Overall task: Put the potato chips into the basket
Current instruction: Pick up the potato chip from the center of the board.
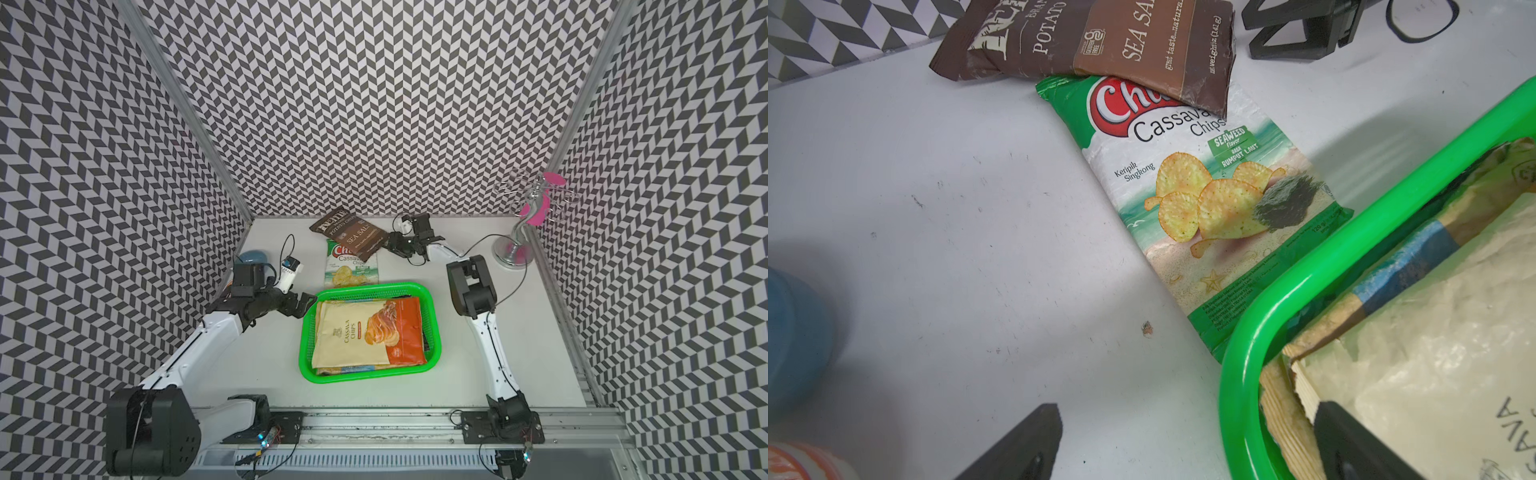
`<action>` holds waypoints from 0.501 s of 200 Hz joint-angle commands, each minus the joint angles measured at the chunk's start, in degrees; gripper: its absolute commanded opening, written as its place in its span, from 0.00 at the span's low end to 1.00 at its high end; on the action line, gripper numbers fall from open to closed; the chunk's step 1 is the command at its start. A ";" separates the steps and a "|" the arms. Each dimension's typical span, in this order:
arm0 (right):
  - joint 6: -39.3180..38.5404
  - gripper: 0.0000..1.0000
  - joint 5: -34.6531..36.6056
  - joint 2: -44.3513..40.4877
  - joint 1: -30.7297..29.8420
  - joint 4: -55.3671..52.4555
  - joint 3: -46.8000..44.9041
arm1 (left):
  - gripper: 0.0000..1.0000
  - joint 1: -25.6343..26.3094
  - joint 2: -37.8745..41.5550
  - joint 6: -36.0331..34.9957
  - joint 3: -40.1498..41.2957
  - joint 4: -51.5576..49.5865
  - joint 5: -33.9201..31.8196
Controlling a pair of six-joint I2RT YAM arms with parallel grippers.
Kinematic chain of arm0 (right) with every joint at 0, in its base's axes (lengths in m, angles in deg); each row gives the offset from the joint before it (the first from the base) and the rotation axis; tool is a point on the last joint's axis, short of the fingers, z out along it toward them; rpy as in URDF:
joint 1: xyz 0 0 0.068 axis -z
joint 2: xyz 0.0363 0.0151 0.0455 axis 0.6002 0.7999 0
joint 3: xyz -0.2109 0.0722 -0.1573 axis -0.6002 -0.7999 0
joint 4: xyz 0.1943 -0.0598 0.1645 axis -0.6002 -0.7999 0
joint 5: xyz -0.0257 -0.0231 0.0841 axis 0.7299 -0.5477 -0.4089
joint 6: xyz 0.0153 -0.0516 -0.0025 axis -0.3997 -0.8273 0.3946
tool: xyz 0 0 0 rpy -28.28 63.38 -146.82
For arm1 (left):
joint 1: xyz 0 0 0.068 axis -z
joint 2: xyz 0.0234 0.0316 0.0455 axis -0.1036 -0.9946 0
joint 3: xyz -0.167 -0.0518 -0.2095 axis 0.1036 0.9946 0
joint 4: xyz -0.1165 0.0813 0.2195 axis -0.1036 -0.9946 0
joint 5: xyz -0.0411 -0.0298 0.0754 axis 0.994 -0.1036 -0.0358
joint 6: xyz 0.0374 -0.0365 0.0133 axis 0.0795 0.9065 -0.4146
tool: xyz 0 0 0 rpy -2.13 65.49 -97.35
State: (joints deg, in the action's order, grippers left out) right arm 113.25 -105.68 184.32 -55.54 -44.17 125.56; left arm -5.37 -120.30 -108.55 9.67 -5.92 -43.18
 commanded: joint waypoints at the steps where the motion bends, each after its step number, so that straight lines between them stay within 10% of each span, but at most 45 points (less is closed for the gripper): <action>1: 2.11 0.58 -1.10 3.27 -0.33 4.81 1.20 | 0.99 -0.48 1.28 -0.01 0.75 1.60 -0.07; 100: 10.30 0.58 -3.79 8.08 -0.68 14.20 3.53 | 0.99 -0.58 1.17 -0.03 0.88 1.69 -0.86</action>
State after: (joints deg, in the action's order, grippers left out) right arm 120.77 -108.74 189.21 -55.71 -33.42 128.45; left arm -5.61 -120.30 -108.57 10.13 -5.33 -43.80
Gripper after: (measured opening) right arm 0.580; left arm 0.993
